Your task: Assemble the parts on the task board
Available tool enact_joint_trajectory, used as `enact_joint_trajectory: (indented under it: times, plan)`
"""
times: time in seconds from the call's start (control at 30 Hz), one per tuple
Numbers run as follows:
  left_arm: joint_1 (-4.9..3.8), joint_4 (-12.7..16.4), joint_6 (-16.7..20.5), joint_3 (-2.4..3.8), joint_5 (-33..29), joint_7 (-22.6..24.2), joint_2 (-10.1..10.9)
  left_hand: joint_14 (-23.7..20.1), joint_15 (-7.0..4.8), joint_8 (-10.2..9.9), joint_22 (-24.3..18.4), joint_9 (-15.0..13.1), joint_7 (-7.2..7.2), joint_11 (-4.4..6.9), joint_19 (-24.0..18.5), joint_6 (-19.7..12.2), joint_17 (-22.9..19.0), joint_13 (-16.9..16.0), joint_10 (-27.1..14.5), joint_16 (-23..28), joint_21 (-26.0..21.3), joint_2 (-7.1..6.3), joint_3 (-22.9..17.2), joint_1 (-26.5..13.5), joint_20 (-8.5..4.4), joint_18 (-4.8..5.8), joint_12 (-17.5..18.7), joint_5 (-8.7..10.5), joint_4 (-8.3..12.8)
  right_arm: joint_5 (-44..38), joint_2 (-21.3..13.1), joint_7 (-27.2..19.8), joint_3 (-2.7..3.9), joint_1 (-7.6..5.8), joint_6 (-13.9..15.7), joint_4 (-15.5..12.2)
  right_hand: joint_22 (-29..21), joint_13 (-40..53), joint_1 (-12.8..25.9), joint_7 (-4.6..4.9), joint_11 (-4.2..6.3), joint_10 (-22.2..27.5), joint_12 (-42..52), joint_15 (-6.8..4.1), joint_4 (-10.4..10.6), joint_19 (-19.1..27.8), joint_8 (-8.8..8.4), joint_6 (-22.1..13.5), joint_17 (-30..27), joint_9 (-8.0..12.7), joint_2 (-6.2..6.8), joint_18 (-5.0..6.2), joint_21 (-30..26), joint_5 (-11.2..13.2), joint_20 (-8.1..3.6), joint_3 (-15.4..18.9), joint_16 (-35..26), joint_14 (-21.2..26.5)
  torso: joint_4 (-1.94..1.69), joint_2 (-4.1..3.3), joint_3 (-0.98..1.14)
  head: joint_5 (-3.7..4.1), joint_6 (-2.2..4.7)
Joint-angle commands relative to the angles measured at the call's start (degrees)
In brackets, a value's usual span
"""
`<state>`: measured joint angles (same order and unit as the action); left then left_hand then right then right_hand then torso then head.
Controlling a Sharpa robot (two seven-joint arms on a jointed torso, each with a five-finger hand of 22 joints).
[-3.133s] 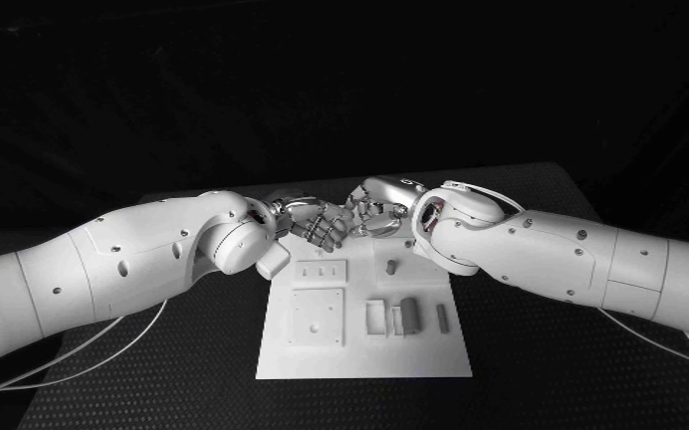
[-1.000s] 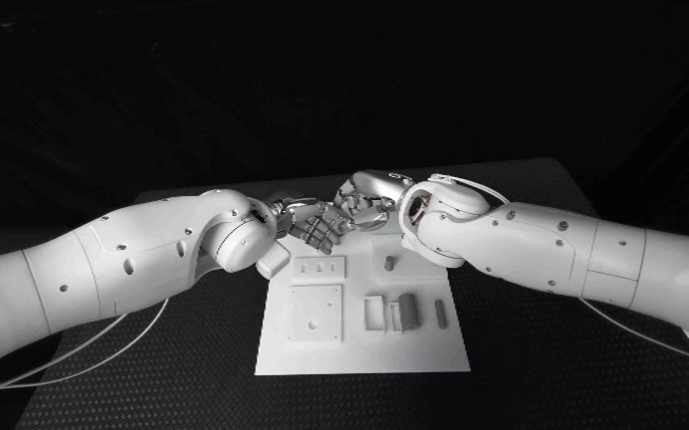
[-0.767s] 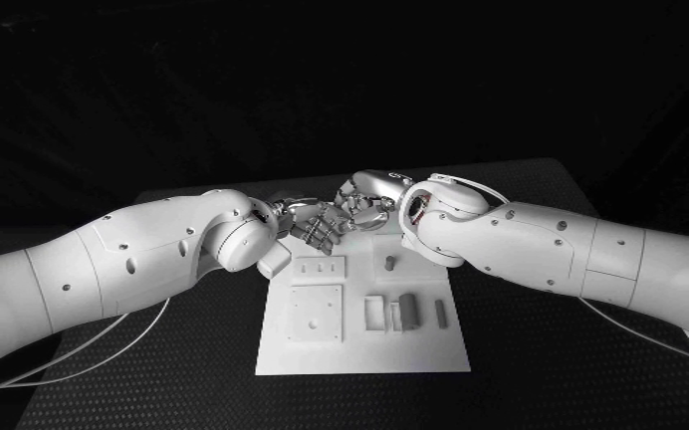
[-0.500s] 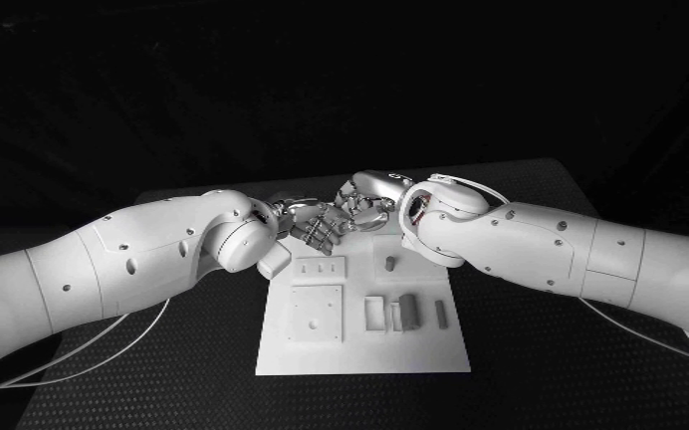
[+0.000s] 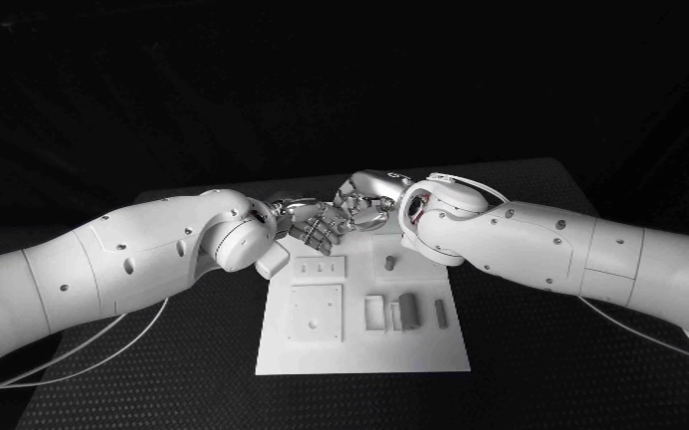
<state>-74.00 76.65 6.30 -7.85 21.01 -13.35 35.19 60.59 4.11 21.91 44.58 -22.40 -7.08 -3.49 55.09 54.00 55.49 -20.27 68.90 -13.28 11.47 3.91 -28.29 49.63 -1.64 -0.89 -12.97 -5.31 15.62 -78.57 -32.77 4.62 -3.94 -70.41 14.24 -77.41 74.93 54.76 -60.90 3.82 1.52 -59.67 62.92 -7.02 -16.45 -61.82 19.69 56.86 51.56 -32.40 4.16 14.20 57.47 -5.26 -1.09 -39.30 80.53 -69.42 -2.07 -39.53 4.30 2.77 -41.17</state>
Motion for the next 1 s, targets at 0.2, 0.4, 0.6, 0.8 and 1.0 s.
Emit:
enact_joint_trajectory:
  times: [0.2, 0.4, 0.6, 0.8, 1.0]
  plan:
    - [-0.31, 0.20, -1.57, 0.32, -0.48, 2.55, -0.05, 0.17, 0.05, -0.19, 0.14, 0.03, -0.07, -0.21, -0.10, 0.46, 0.13, -0.03, 0.35, 0.30, -0.37, 0.26, -0.38, -0.03, 0.07, -0.51, 0.39, 0.11, 0.42, -0.19, 0.06, -0.54, -0.22, 0.29, -2.53, 0.01, 0.91, 0.10, 0.09, 0.87, -0.01, -0.45, 0.10, -0.35, 0.04, -0.26, 1.08, 3.76, 0.10, -0.13, -0.61, 0.80, 0.13, -0.19, -0.07, -0.24, 0.17, 0.10, 0.00, -0.02, -0.01, -0.03, -0.08]
    - [-0.31, -0.30, -1.35, 0.32, -0.36, 2.48, 0.16, 0.32, 0.01, -0.18, 0.31, 0.03, 0.07, -0.14, -0.05, 0.68, 0.27, -0.09, 0.60, 0.38, -0.39, 0.85, -0.81, 0.42, 0.04, -0.51, 0.52, 0.46, 0.75, -0.19, -0.01, -0.51, -0.22, 0.29, -2.54, 0.00, 0.91, 0.11, 0.10, 0.88, -0.01, -0.45, 0.10, -0.35, 0.03, -0.26, 1.07, 3.75, 0.11, -0.14, -0.61, 0.80, 0.12, -0.19, -0.07, -0.24, 0.16, 0.10, -0.01, -0.01, -0.01, -0.03, -0.11]
    - [-0.30, -0.88, -1.34, 0.32, 0.29, 2.30, 0.07, 0.86, -0.14, 0.50, 0.72, -0.24, 1.15, 0.56, -0.04, 2.26, 0.83, -0.71, 2.16, 0.40, -0.52, 1.65, -1.57, 1.85, -0.07, -0.40, 0.14, 1.12, 0.97, -0.20, -0.01, -0.47, -0.22, 0.30, -2.66, 0.06, 0.91, 0.12, 0.11, 0.87, -0.01, -0.44, 0.09, -0.35, 0.03, -0.25, 1.06, 3.75, 0.11, -0.15, -0.61, 0.80, 0.12, -0.19, -0.07, -0.25, 0.15, 0.11, 0.00, -0.04, -0.01, -0.05, -0.16]
    - [-0.20, -1.14, -1.13, 0.32, 0.68, 2.15, 0.10, 1.63, -0.33, 0.88, 1.23, -0.41, 1.26, 0.96, 0.21, 3.22, 1.89, -1.65, 3.33, 0.11, -0.57, 0.62, -3.53, 2.23, -0.22, -0.20, -0.27, 2.45, 0.49, -0.20, -0.05, -0.43, -0.22, 0.30, -2.90, 0.09, 0.92, 0.13, 0.12, 0.88, -0.01, -0.44, 0.09, -0.34, 0.02, -0.24, 1.05, 3.75, 0.11, -0.15, -0.61, 0.80, 0.12, -0.19, -0.07, -0.25, 0.15, 0.11, -0.01, -0.02, 0.00, 0.01, -0.24]
    - [-0.13, -1.31, -1.13, 0.32, 1.19, 2.00, -0.04, 1.96, -0.58, 1.59, 1.77, -0.97, 1.53, 1.36, 0.23, 4.15, 3.05, -2.68, 4.14, -0.35, -0.48, 0.91, -3.58, 1.96, -0.41, -0.04, -0.89, 2.52, 0.58, -1.13, 0.20, -0.47, -0.22, 0.35, -2.64, 0.18, 0.92, 0.13, 0.14, 0.88, -0.01, -0.43, 0.08, -0.34, 0.02, -0.23, 1.04, 3.73, 0.12, -0.16, -0.59, 0.80, 0.11, -0.18, -0.07, -0.24, 0.14, 0.12, -0.02, -0.02, 0.00, 0.05, -0.23]
